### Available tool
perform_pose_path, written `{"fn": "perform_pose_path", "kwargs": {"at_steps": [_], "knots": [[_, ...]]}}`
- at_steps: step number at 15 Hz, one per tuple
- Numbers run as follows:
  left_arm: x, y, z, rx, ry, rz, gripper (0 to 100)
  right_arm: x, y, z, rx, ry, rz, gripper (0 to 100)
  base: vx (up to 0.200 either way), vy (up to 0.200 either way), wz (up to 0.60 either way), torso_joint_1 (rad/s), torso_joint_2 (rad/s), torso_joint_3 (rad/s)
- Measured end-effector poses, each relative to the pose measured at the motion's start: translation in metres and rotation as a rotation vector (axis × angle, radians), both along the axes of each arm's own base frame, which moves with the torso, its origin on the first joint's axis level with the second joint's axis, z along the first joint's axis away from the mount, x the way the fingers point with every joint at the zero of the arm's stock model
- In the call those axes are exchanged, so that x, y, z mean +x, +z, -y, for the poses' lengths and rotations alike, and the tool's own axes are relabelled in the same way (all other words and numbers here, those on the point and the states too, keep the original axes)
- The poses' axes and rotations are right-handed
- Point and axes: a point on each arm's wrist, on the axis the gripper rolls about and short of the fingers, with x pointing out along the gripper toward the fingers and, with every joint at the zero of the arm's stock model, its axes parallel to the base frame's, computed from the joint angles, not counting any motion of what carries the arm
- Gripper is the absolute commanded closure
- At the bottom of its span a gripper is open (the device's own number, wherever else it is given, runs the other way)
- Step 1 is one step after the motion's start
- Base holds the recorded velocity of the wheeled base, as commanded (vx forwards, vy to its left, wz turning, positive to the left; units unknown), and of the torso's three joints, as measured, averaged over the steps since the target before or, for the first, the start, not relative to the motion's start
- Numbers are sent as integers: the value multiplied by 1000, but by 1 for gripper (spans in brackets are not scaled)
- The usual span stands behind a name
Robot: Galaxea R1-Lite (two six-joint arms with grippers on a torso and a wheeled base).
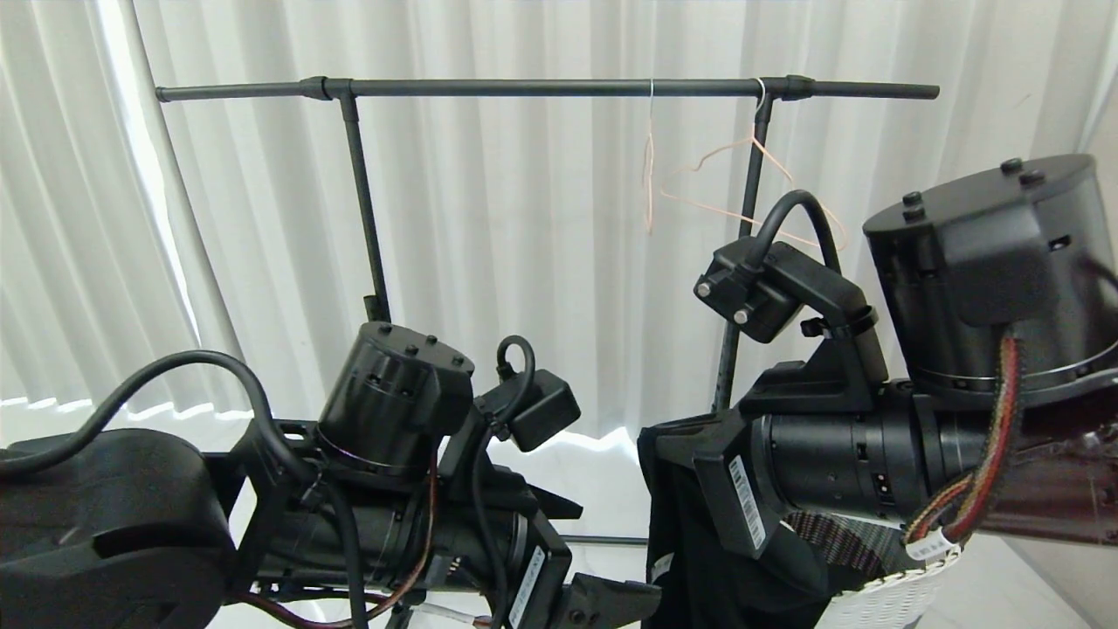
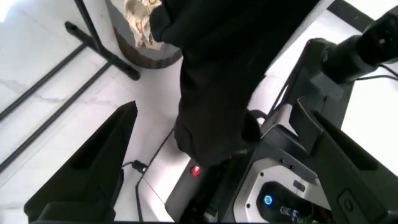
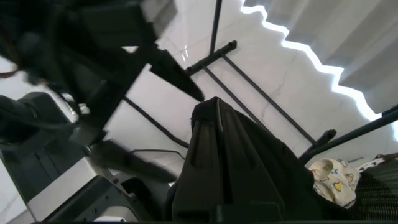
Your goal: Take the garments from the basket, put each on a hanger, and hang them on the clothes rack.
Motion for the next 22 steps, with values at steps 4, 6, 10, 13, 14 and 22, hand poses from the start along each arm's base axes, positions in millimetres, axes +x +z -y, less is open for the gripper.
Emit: {"fn": "perform_pose_path", "kwargs": {"at_steps": [4,6,10,13,14,22], "knots": [[23,-23,3,49,91,5,0,0,5,0,13,-3,11,100,0,0,0,0,0,0],[27,-40,8,89,103,-12,0,0,10,1,20,-23,28,100,0,0,0,0,0,0],[32,-67,12,177,148,-31,0,-1,13,2,28,-31,37,100,0,0,0,0,0,0],[29,-89,6,214,179,-32,0,-1,14,2,29,-32,38,100,0,0,0,0,0,0],[26,-95,4,223,181,-38,0,-1,14,2,29,-32,38,100,0,0,0,0,0,0],[13,-107,-10,239,286,72,100,4,5,8,-19,-108,45,100,0,0,0,0,0,0]]}}
